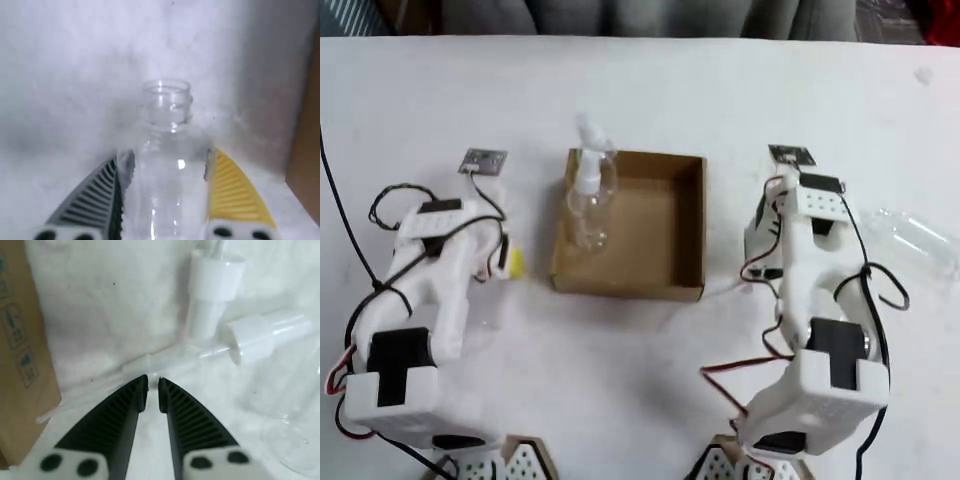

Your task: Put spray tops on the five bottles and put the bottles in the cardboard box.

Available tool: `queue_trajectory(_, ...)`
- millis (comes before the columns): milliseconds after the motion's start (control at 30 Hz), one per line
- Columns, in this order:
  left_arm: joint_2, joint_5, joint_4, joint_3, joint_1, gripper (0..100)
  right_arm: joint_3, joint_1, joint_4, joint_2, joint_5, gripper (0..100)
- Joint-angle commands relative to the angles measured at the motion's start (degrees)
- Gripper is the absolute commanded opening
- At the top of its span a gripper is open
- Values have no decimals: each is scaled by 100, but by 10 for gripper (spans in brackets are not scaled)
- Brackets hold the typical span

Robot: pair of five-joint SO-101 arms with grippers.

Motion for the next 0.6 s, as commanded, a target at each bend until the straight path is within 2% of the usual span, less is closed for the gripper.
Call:
queue_trajectory(0, -312, 62, -237, -18, 13, 20, -422, 48, 66, 13, -44, 15)
queue_trajectory(233, -312, 62, -237, -9, 4, 20, -774, 31, 4, 330, -53, 16)
queue_trajectory(367, -303, 62, -237, -9, 4, 20, -1002, -110, 31, 716, -44, 70)
queue_trajectory(567, -303, 62, -237, -9, 4, 20, -1653, -48, 840, 541, -53, 77)
